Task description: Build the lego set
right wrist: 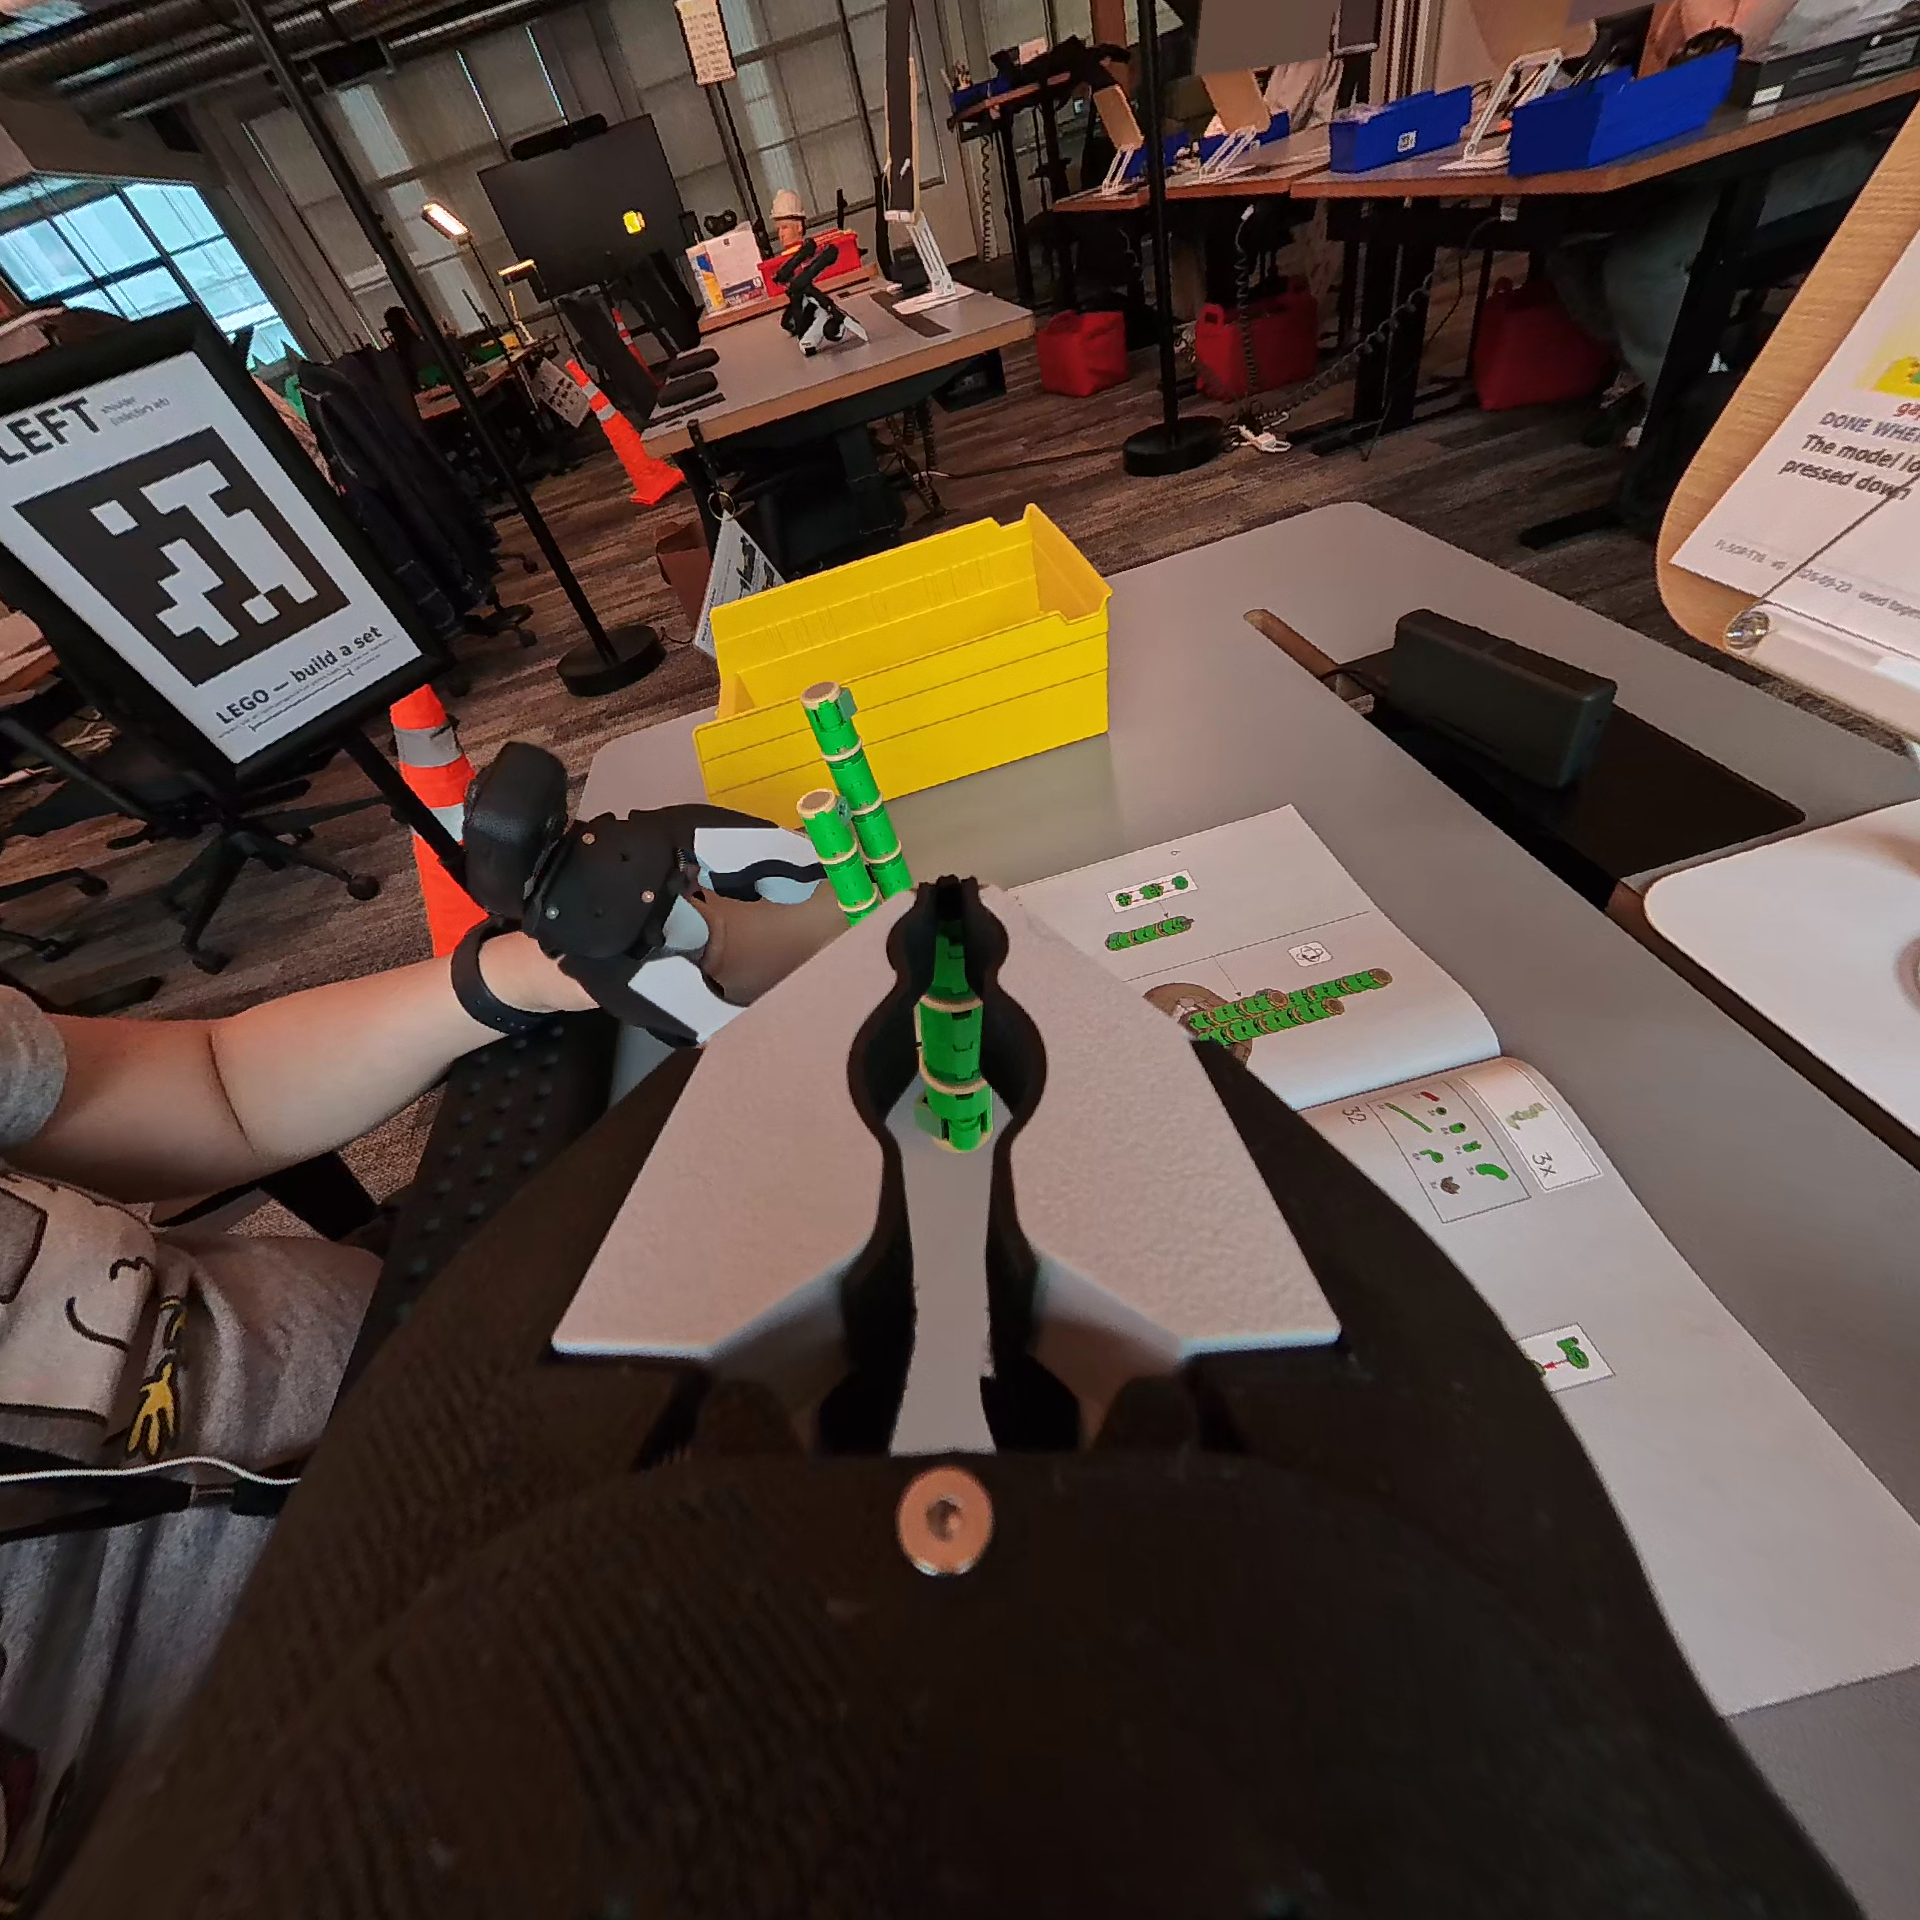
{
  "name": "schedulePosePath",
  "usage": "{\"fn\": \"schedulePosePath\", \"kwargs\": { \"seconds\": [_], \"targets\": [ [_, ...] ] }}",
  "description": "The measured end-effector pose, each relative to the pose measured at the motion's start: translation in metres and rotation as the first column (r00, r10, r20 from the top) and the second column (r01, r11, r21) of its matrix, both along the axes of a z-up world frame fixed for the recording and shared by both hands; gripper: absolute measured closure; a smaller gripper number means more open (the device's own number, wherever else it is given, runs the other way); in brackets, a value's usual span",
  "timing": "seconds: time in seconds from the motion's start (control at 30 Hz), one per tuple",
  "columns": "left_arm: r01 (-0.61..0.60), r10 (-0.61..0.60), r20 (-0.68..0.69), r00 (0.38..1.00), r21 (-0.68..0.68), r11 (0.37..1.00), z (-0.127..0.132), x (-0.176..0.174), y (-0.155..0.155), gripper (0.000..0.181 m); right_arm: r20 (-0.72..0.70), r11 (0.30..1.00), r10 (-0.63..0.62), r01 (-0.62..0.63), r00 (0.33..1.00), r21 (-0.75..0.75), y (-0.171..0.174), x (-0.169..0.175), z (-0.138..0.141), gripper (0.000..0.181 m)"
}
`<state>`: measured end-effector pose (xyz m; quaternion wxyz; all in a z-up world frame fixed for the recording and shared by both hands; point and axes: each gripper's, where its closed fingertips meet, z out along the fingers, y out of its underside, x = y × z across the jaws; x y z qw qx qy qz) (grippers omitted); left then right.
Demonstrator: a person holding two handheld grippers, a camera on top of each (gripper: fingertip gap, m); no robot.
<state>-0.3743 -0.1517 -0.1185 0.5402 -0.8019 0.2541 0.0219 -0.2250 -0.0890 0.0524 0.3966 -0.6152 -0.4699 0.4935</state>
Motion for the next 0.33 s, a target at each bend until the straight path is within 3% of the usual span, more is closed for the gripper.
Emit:
{"fn": "schedulePosePath", "kwargs": {
  "seconds": [0.33],
  "targets": [
    [-0.031, 0.031, -0.025, 0.999, -0.023, 0.999, -0.0054, -0.0071, 0.0003, 0.079, 0.006, 1.000, 0.003, -0.003, 1.000, -0.003, -0.0002, -0.0016, -0.0020, 0.178]
  ]
}}
